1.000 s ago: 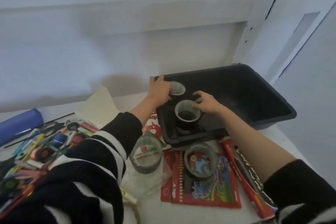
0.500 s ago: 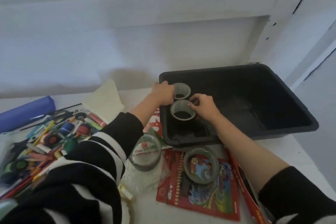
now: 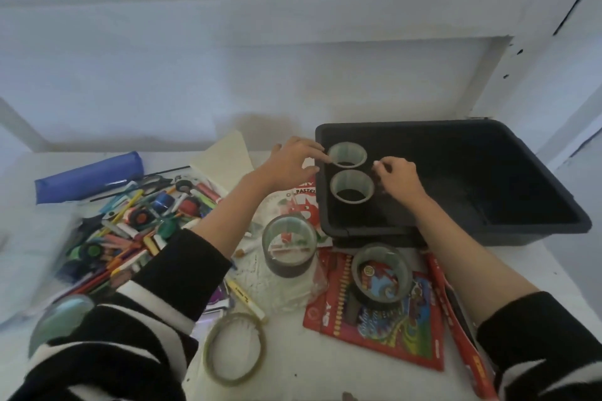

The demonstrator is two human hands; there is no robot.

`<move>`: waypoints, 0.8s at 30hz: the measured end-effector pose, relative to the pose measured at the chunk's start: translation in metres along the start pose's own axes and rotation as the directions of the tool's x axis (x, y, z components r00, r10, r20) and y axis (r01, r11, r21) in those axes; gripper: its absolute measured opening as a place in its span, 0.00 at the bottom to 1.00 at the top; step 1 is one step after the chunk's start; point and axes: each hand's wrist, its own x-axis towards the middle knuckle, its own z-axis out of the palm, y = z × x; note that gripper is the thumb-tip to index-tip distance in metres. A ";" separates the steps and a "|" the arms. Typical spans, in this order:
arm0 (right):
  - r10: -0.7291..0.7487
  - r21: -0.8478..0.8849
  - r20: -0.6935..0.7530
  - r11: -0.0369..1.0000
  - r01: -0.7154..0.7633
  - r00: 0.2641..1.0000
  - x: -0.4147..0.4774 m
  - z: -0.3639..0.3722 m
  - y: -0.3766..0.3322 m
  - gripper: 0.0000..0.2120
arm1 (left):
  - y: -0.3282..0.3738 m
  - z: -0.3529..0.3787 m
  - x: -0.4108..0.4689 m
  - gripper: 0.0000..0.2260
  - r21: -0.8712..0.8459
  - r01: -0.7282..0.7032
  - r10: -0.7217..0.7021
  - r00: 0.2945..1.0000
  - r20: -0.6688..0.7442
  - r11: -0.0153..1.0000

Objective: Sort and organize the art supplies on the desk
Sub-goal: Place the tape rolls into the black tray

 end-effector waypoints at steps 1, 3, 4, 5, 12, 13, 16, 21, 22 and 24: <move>-0.028 -0.021 -0.019 0.999 0.027 0.999 -0.004 -0.002 -0.006 0.14 | -0.001 -0.004 -0.011 0.14 -0.024 0.008 -0.008 1.000 -0.016 1.000; -0.099 -0.035 -0.048 0.995 0.098 0.994 -0.018 -0.004 -0.024 0.12 | -0.006 -0.011 -0.036 0.12 -0.092 0.011 -0.016 0.998 -0.052 0.996; -0.135 -0.017 -0.067 0.991 0.134 0.989 -0.029 -0.001 -0.036 0.11 | -0.010 -0.014 -0.051 0.12 -0.131 0.006 -0.015 0.997 -0.070 0.991; -0.165 0.012 -0.088 0.986 0.167 0.982 -0.043 0.002 -0.048 0.10 | -0.012 -0.016 -0.067 0.12 -0.164 -0.001 -0.014 0.996 -0.086 0.987; -0.233 0.042 -0.223 0.968 0.248 0.947 -0.161 0.057 -0.107 0.09 | -0.041 -0.026 -0.197 0.12 -0.263 0.068 -0.118 0.976 -0.182 0.962; -0.219 0.016 -0.212 0.974 0.227 0.952 -0.176 0.066 -0.110 0.09 | -0.049 -0.023 -0.218 0.12 -0.242 0.092 -0.147 0.965 -0.217 0.966; -0.173 -0.081 -0.080 0.983 0.167 0.982 -0.209 0.090 -0.112 0.12 | -0.070 -0.008 -0.281 0.16 -0.067 0.336 -0.340 0.886 -0.315 0.939; -0.114 -0.199 0.061 0.972 0.124 0.992 -0.223 0.114 -0.112 0.23 | -0.096 0.019 -0.361 0.24 0.010 0.637 -0.595 0.725 -0.348 0.770; -0.126 -0.178 0.044 0.975 0.132 0.991 -0.223 0.116 -0.113 0.22 | -0.100 0.022 -0.369 0.25 0.024 0.677 -0.638 0.705 -0.311 0.736; -0.135 -0.157 0.013 0.978 0.135 0.991 -0.221 0.118 -0.115 0.21 | -0.106 0.028 -0.378 0.27 0.013 0.709 -0.685 0.686 -0.247 0.705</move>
